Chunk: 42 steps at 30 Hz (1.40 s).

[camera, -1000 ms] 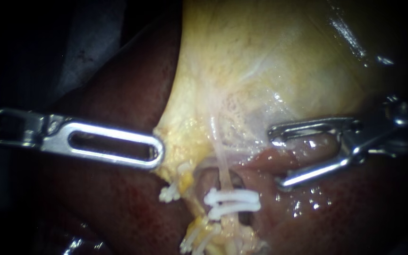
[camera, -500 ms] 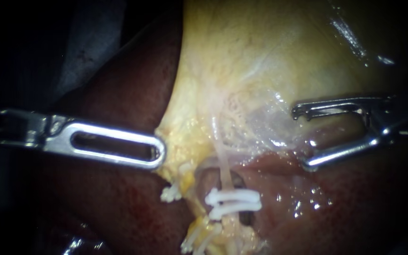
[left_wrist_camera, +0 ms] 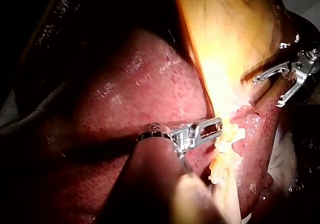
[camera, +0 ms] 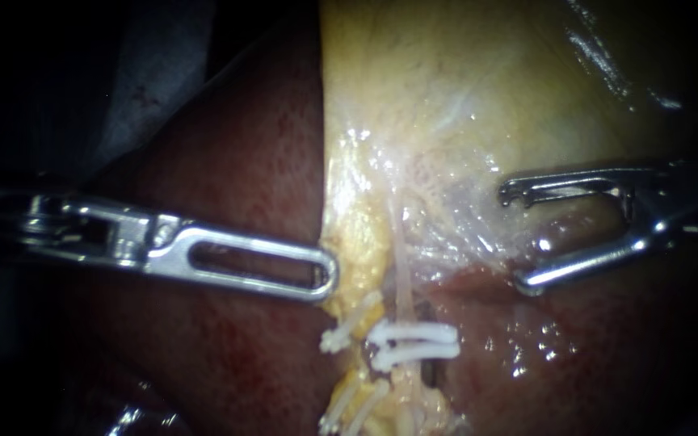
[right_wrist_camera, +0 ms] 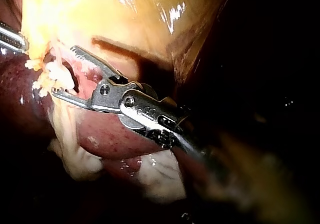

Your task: Going back second clip right tube

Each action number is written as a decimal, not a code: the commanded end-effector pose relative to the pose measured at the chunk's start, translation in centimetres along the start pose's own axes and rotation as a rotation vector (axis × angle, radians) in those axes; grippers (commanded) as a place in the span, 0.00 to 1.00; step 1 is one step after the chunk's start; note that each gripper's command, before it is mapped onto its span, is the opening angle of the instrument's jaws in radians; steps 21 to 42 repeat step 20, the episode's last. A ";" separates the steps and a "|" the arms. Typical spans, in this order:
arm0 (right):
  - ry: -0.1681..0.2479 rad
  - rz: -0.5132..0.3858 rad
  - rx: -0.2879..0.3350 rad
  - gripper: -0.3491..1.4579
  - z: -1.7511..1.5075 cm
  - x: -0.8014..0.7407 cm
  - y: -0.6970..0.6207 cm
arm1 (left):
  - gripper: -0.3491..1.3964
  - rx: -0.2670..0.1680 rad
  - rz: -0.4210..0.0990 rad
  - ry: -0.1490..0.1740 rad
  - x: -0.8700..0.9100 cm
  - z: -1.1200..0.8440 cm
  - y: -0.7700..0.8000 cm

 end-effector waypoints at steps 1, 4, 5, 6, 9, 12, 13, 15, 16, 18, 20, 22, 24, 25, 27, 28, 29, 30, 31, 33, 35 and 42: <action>0.000 0.000 0.000 0.52 0.00 0.00 0.00 | 0.00 0.001 0.000 0.005 0.01 0.03 0.00; 0.000 0.000 0.000 0.52 0.01 -0.01 0.00 | 0.00 0.002 0.002 0.007 0.03 0.09 0.01; 0.000 0.000 0.000 0.52 0.01 -0.01 0.00 | 0.00 0.002 -0.003 0.008 0.03 0.11 0.00; 0.000 0.000 0.000 0.52 0.01 -0.01 0.00 | 0.00 0.003 -0.003 0.008 0.03 0.12 0.00; 0.000 -0.001 0.000 0.52 0.01 -0.01 0.00 | 0.00 0.003 -0.003 0.009 0.03 0.12 0.00; 0.000 -0.001 0.000 0.52 0.01 -0.01 0.00 | 0.00 0.003 -0.003 0.009 0.04 0.12 0.00; 0.000 -0.001 0.000 0.52 0.01 -0.01 0.00 | 0.00 0.003 -0.003 0.009 0.04 0.12 0.00; 0.000 -0.001 0.000 0.52 0.01 -0.01 0.00 | 0.00 0.003 -0.003 0.009 0.04 0.12 -0.01; 0.000 -0.001 -0.001 0.52 0.01 -0.01 0.00 | 0.00 0.003 -0.003 0.009 0.04 0.12 -0.01; 0.000 -0.001 -0.001 0.52 0.01 -0.01 0.00 | 0.00 0.003 -0.003 0.009 0.04 0.12 -0.02; 0.000 -0.001 -0.001 0.52 0.01 -0.01 0.00 | 0.00 0.004 -0.003 0.009 0.04 0.12 -0.02; 0.000 -0.001 -0.001 0.52 0.01 -0.01 0.00 | 0.00 0.004 -0.003 0.009 0.04 0.12 -0.02; 0.000 -0.001 -0.001 0.52 0.01 -0.01 0.00 | 0.00 0.004 -0.003 0.009 0.04 0.12 -0.02; 0.000 -0.001 -0.001 0.52 0.01 -0.01 0.00 | 0.00 0.004 -0.003 0.009 0.04 0.12 -0.02; 0.000 -0.001 -0.001 0.52 0.01 -0.01 0.00 | 0.00 0.004 -0.003 0.009 0.04 0.12 -0.02; 0.000 -0.001 -0.001 0.52 0.01 -0.01 0.00 | 0.00 0.004 -0.003 0.009 0.04 0.12 -0.02; 0.000 -0.001 -0.001 0.52 0.01 -0.01 0.00 | 0.00 0.004 -0.003 0.009 0.04 0.12 -0.02; 0.000 -0.001 -0.001 0.52 0.01 -0.01 0.00 | 0.00 0.004 -0.003 0.009 0.04 0.12 -0.02; 0.000 -0.001 -0.001 0.52 0.01 -0.01 0.00 | 0.00 0.004 -0.003 0.009 0.04 0.12 -0.02; 0.000 -0.001 -0.001 0.52 0.01 -0.01 0.00 | 0.00 0.004 -0.003 0.009 0.04 0.12 -0.02; 0.000 -0.001 -0.001 0.52 0.01 -0.01 0.00 | 0.00 0.004 -0.003 0.009 0.04 0.12 -0.02; 0.000 -0.001 -0.001 0.52 0.01 -0.01 0.00 | 0.00 0.004 -0.003 0.009 0.04 0.12 -0.02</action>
